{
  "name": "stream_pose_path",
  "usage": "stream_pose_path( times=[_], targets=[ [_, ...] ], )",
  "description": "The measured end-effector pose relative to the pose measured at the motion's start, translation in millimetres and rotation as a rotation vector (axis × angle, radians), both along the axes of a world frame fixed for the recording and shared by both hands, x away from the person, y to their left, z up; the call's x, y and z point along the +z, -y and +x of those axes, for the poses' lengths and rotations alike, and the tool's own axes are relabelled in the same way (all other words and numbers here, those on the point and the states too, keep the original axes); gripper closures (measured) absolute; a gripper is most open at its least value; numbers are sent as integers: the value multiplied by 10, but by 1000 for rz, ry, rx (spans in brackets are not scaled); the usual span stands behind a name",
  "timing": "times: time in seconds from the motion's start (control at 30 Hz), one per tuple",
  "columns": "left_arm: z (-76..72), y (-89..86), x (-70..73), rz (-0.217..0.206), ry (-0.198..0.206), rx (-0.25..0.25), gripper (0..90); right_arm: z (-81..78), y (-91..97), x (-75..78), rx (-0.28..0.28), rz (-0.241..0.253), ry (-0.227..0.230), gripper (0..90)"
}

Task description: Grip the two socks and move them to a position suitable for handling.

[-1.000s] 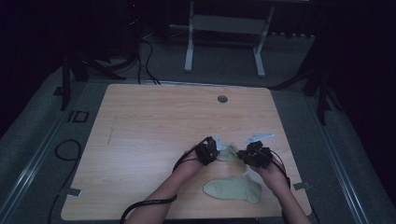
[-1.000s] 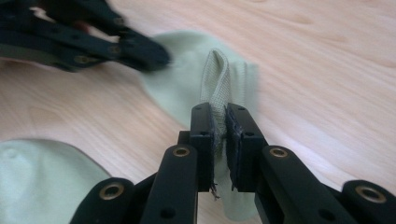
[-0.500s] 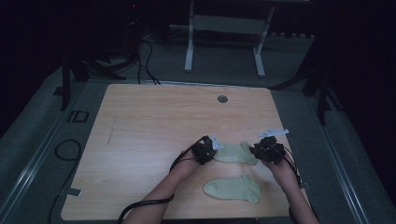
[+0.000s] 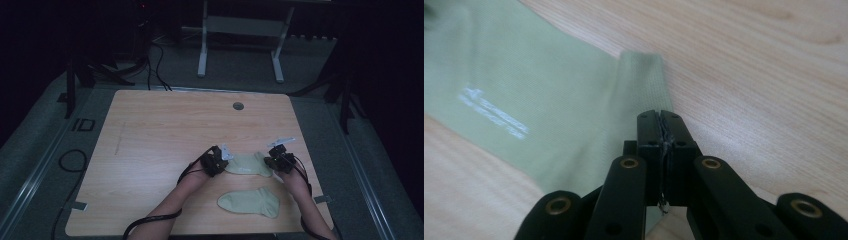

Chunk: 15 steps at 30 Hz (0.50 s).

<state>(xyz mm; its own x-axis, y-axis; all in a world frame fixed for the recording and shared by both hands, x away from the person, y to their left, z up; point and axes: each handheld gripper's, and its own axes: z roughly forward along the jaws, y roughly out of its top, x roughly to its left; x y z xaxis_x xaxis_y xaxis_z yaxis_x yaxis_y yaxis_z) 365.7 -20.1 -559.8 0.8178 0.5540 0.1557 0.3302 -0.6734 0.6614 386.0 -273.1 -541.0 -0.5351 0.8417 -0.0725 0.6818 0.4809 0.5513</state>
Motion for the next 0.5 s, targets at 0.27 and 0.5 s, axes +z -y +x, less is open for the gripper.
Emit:
stream_pose_path(
  times=[0.27,0.5],
  targets=[
    [13,-8,4,-1,-6,12,889,29,60,-16,-51,22,-8,890],
    [20,4,30,-14,-26,8,819,24,13,46,-53,22,-16,774]
  ],
)
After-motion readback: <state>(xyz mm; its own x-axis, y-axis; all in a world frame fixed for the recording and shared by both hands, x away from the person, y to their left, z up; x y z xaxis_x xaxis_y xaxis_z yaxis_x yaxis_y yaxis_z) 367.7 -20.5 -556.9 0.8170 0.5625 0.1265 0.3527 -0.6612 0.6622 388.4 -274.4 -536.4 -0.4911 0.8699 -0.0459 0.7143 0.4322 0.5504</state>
